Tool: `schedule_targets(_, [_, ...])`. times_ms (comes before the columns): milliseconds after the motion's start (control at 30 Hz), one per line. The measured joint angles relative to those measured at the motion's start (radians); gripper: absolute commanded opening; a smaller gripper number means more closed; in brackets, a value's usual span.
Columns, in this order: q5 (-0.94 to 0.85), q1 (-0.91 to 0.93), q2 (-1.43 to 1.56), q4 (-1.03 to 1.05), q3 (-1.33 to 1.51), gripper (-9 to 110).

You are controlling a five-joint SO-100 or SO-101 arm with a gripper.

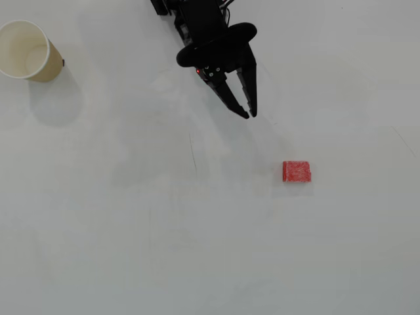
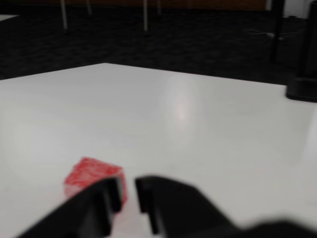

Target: Pick up the cube and drop it in the cup.

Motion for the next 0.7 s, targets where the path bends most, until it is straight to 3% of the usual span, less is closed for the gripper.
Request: schedule_targets(700, [0.000,-0.023,-0.126,-0.074,-0.041,0])
